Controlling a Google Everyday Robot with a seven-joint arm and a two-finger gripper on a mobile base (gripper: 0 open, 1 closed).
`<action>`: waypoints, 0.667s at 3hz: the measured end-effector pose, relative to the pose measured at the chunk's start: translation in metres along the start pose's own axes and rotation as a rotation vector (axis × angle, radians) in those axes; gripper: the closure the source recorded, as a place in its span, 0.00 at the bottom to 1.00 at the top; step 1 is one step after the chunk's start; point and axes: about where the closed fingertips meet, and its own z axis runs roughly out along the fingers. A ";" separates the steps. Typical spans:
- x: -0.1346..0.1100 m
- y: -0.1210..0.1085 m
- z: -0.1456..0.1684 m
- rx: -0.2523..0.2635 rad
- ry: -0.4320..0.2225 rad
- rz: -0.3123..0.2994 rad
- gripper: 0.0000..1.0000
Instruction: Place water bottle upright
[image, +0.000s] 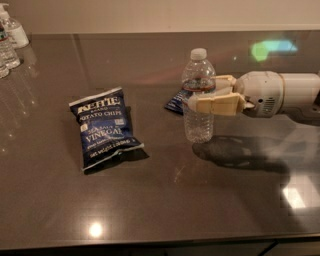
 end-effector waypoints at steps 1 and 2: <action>0.018 -0.004 0.003 -0.039 -0.046 -0.059 1.00; 0.025 -0.006 0.002 -0.050 -0.072 -0.088 1.00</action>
Offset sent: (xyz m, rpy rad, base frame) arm 0.0049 -0.0066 -0.0362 0.0941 -0.1287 0.0487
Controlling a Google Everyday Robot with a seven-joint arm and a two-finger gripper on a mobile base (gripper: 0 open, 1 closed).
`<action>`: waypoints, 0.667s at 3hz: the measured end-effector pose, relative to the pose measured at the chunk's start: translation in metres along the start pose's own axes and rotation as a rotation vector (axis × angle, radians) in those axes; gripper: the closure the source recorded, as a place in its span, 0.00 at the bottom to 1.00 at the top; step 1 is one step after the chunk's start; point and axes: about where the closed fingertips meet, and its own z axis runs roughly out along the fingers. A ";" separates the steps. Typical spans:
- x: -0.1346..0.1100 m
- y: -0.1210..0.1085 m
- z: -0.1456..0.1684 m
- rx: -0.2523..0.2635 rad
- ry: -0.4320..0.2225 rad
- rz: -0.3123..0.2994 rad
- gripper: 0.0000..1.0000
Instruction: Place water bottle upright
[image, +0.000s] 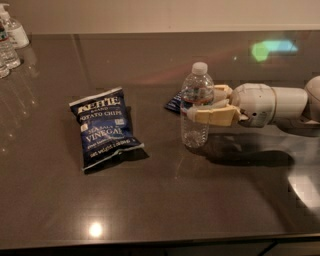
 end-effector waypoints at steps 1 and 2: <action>0.004 -0.001 -0.002 -0.009 -0.025 -0.006 1.00; 0.007 -0.002 -0.004 -0.005 -0.045 0.006 0.83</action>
Offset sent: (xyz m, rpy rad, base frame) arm 0.0033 -0.0134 -0.0143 0.0710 0.0204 -0.0122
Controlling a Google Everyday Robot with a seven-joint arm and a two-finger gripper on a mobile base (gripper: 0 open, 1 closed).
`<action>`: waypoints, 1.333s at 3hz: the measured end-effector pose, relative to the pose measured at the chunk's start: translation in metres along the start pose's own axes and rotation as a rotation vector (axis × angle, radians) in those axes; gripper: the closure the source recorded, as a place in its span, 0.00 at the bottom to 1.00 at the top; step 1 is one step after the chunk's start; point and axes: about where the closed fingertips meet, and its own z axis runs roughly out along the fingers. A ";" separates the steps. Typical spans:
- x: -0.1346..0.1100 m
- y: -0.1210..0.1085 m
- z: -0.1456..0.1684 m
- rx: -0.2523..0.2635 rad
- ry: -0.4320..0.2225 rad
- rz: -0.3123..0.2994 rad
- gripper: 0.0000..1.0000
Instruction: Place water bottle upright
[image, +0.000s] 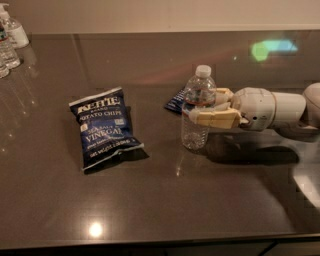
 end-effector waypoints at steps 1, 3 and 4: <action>0.002 0.000 -0.002 0.008 -0.010 0.001 0.59; 0.004 0.000 -0.005 0.000 -0.033 -0.015 0.13; 0.005 0.001 -0.004 -0.012 -0.025 -0.032 0.00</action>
Offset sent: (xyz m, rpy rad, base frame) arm -0.0002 -0.0112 -0.0072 0.0332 -0.0139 -0.0246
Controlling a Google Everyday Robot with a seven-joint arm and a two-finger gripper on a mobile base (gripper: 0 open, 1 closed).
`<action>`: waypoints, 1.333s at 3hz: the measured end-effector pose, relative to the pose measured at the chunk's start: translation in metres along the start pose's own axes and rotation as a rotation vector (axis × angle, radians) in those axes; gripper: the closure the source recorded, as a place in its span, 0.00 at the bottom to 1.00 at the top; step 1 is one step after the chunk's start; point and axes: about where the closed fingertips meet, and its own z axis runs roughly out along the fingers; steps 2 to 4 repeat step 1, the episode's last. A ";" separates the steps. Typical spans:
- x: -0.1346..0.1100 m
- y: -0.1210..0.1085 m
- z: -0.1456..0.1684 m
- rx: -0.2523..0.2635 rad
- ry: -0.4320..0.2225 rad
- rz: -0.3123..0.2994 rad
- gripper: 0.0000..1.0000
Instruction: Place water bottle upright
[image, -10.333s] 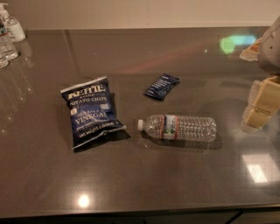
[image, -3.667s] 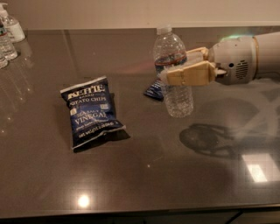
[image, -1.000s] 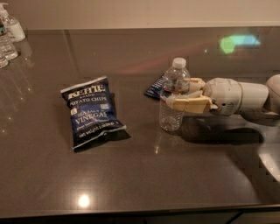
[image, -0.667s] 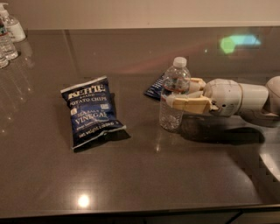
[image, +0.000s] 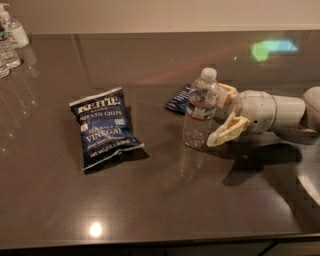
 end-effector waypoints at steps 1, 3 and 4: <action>0.000 0.000 0.000 0.000 0.000 0.000 0.00; 0.000 0.000 0.000 0.000 0.000 0.000 0.00; 0.000 0.000 0.000 0.000 0.000 0.000 0.00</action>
Offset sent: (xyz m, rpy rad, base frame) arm 0.0000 0.0000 0.0000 0.0000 0.0000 0.0000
